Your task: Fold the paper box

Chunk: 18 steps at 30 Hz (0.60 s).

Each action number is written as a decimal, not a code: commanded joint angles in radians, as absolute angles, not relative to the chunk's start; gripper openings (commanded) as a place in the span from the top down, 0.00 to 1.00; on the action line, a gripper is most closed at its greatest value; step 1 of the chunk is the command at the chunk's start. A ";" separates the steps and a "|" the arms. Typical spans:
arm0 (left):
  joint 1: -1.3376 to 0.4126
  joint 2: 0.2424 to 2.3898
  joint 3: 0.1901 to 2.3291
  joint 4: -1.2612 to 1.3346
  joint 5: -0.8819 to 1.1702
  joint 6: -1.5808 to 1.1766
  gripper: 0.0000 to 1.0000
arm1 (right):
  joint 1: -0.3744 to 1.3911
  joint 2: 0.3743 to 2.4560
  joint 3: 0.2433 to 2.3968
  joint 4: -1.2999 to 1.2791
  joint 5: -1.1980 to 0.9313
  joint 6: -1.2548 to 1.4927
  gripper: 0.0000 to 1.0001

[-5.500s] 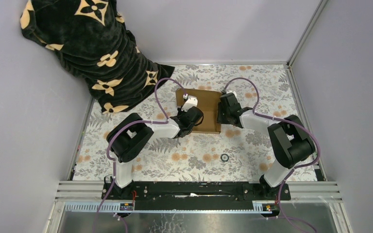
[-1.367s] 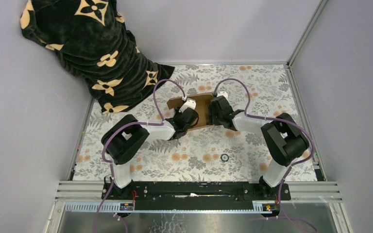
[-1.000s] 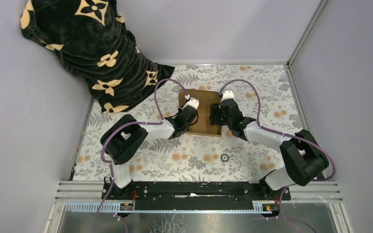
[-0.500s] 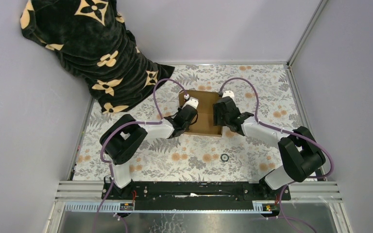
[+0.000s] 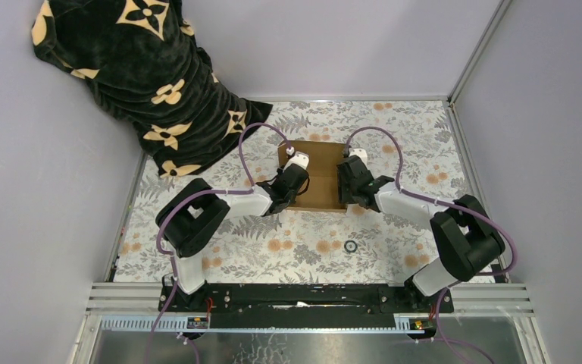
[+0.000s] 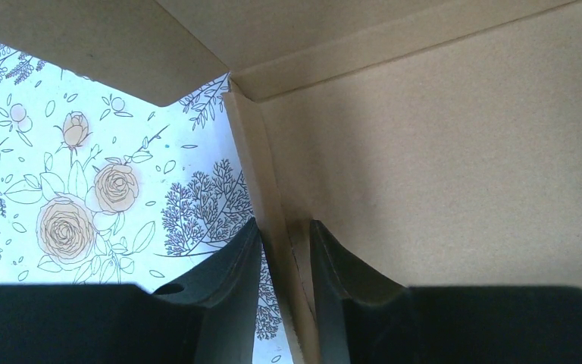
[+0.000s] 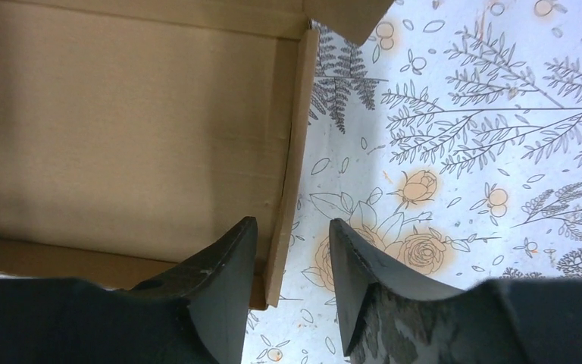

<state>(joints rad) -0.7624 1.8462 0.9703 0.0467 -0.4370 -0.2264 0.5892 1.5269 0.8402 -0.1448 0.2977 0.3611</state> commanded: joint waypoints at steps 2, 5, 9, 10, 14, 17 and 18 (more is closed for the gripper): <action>-0.762 1.843 0.983 -0.031 -0.447 -0.233 0.64 | 0.597 1.584 0.869 -0.137 0.321 0.372 0.55; -0.762 1.845 0.986 -0.032 -0.445 -0.230 0.64 | 0.598 1.617 0.881 -0.137 0.332 0.369 0.58; -0.762 1.846 0.987 -0.031 -0.446 -0.227 0.64 | 0.598 1.624 0.883 -0.132 0.354 0.368 0.62; -0.762 1.846 0.988 -0.032 -0.446 -0.227 0.64 | 0.598 1.624 0.886 -0.133 0.359 0.368 0.62; -0.762 1.850 0.994 -0.034 -0.443 -0.223 0.64 | 0.598 1.623 0.902 -0.128 0.373 0.361 0.57; -0.762 1.853 0.997 -0.034 -0.440 -0.220 0.64 | 0.598 1.634 0.921 -0.129 0.379 0.357 0.57; -0.761 1.854 0.997 -0.034 -0.439 -0.219 0.64 | 0.597 1.640 0.928 -0.127 0.379 0.356 0.58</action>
<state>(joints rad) -0.7624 1.8462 0.9840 0.0135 -0.4370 -0.2260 0.5900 1.6245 0.8677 -0.1455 0.3336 0.3626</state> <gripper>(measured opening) 0.360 0.427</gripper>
